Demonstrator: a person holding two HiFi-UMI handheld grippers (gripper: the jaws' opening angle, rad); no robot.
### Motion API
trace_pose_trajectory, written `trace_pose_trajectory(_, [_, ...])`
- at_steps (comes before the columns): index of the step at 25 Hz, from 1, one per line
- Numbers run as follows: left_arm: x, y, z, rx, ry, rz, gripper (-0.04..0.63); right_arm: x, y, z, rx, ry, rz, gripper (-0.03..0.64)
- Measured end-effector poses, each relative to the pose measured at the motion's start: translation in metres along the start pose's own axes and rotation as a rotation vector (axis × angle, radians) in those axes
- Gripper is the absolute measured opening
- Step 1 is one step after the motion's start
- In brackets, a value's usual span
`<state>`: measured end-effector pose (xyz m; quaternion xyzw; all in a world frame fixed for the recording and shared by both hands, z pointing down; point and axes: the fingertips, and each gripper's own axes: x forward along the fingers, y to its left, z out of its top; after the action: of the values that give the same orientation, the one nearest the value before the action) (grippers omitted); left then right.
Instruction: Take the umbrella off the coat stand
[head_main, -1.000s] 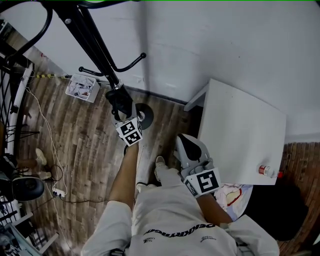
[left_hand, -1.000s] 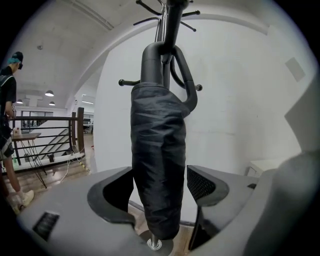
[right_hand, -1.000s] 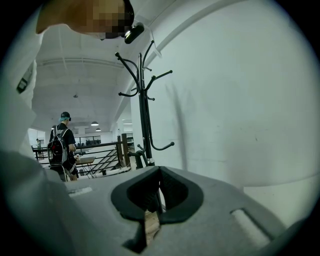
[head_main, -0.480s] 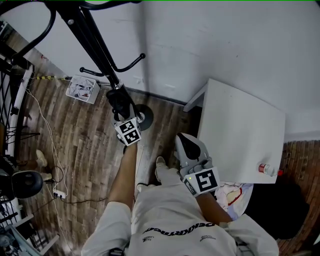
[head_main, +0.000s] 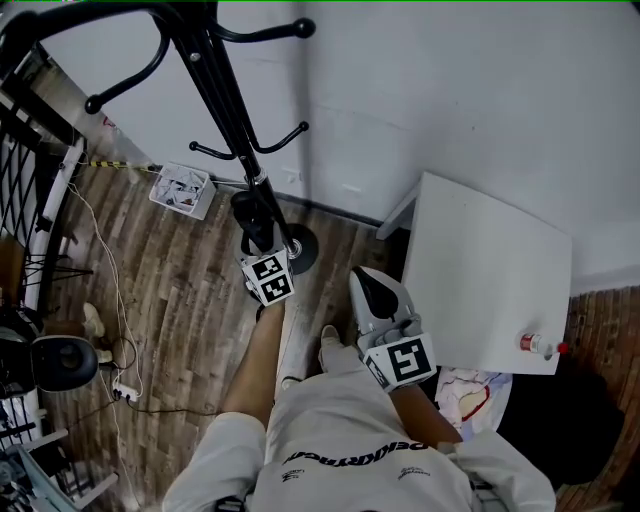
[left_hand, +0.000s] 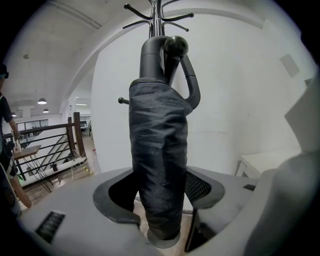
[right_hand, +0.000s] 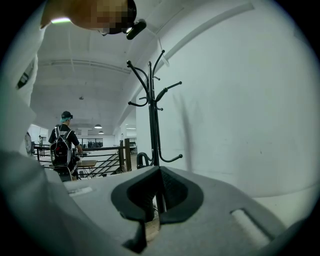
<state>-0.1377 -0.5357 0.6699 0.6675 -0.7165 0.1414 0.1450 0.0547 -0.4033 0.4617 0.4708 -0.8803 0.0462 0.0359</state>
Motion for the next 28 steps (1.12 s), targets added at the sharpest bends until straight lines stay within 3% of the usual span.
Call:
trace_pose_trajectory(9, [-0.038, 0.006, 0.012, 0.040, 0.013, -0.013, 0.261, -0.015, 0.028, 0.029, -0.014, -0.067, 0.014, 0.003])
trace_pose_trajectory(17, [-0.082, 0.007, 0.035, 0.042, -0.024, -0.020, 0.261, -0.043, 0.047, 0.054, -0.015, -0.106, 0.012, 0.003])
trace_pose_trajectory(28, [-0.194, 0.025, 0.066, -0.003, -0.067, -0.057, 0.261, -0.081, 0.101, 0.073, -0.028, -0.136, -0.031, 0.003])
